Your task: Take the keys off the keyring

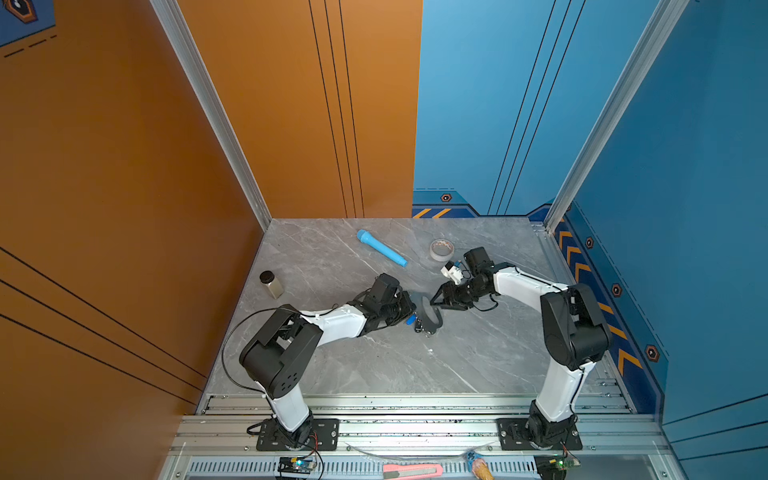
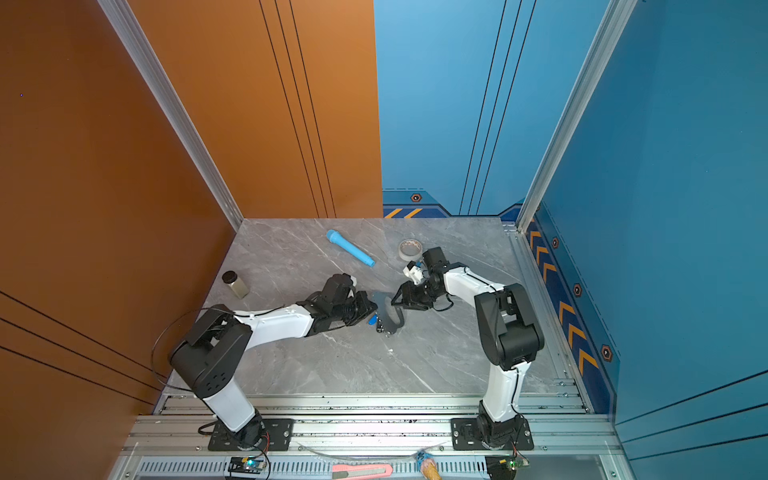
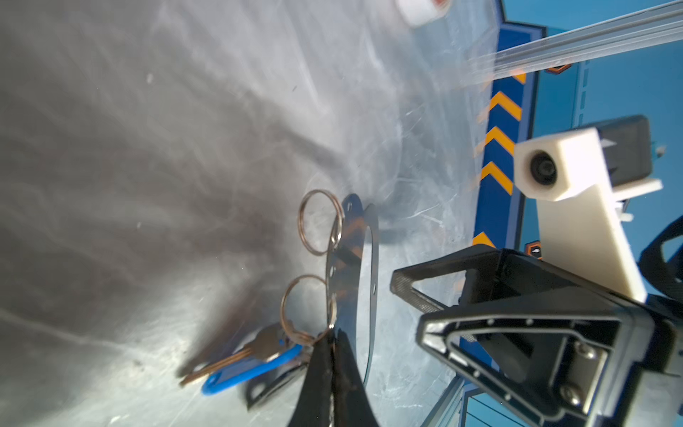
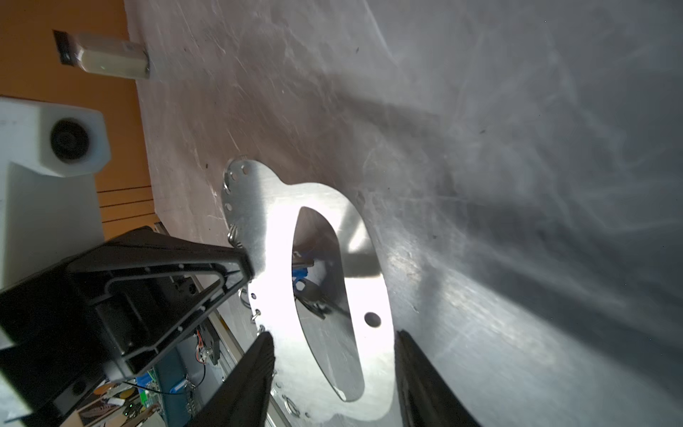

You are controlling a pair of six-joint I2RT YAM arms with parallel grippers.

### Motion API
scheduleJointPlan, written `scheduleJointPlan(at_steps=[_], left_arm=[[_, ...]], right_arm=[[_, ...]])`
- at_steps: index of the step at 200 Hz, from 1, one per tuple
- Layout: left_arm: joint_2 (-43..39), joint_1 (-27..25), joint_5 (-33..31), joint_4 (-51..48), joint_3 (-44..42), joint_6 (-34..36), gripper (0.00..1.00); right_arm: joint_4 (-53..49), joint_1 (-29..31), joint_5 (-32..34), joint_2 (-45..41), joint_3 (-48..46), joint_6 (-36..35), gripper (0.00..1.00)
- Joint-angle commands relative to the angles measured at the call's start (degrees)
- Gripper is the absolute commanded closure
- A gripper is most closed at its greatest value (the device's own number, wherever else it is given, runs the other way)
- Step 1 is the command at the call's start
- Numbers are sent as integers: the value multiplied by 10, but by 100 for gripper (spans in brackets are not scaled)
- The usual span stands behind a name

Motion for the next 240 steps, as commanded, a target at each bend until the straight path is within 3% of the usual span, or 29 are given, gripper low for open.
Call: scheduleJointPlan(at_steps=[1,42,66,108,170,211,240], left_arm=[[-41,12,24,-31,37,39,100],[-91,38,37,-99,104,77,100],[-118,56,44,-113,135,80,100],[-142,71,42,-126,183,60,100],[-173,67,32,-68,195,-2,100],[-188,64,26,-48,185,-19,100],[-194,61,20,-51,185,-15,100]], right_arm=[[-5,-16,-22,-38,-6,-5,43],[30,-33,-52,-97,4,23,35],[111,-37,-82,-136,-12,94,33],[352,-17,-108,-201,-61,271,32],[473,34,-68,-227,-92,377,49],[588,55,-55,-229,-103,472,70],[609,66,-47,-231,-108,494,80]])
